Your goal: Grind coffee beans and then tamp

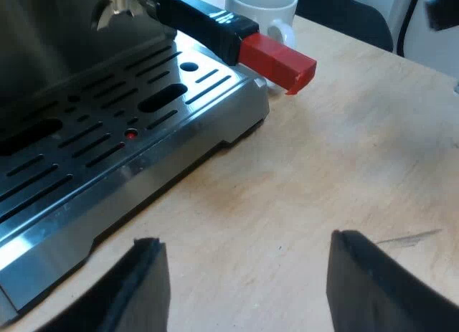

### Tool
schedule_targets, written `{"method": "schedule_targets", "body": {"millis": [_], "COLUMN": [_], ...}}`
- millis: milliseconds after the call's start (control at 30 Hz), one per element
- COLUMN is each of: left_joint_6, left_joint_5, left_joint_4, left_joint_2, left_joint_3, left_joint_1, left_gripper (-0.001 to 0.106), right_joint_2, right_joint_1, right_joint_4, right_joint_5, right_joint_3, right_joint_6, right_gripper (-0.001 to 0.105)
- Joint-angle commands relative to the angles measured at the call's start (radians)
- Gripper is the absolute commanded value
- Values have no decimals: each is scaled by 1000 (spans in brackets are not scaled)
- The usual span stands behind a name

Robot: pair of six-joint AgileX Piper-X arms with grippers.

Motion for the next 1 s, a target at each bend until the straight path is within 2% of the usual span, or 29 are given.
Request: {"method": "schedule_targets", "body": {"millis": [33,167,233,300,433,533,567,700,1000], "left_joint_6": [-6,-6,-6,-6,-6,-6,-6,-6,-6], "left_joint_5": [20,20,20,20,20,20,20,20,20], "left_joint_4": [-14,-15,-15,-15,-15,-15,-15,-15,-15], "left_joint_2": [-1,-1,-1,-1,-1,-1,-1,-1,-1], "left_joint_3": [-1,-1,-1,-1,-1,-1,-1,-1,-1], "left_joint_1": [-6,-6,-6,-6,-6,-6,-6,-6,-6], "left_gripper": [51,51,51,51,51,51,51,51,51], "right_joint_2": [77,177,216,276,367,409,440,513,619], "right_joint_1": [126,236,282,334,375,381,381,381,381], "right_joint_4": [-110,-198,-238,-291,-385,-430,-465,-577,-712], "right_joint_5": [183,315,363,419,449,461,463,483,604], "right_joint_3": [-3,-3,-3,-3,-3,-3,-3,-3,-3], "right_joint_6": [49,83,106,137,234,276,297,304,318], "right_gripper": [69,66,60,48,32,25,20,8,7]}}
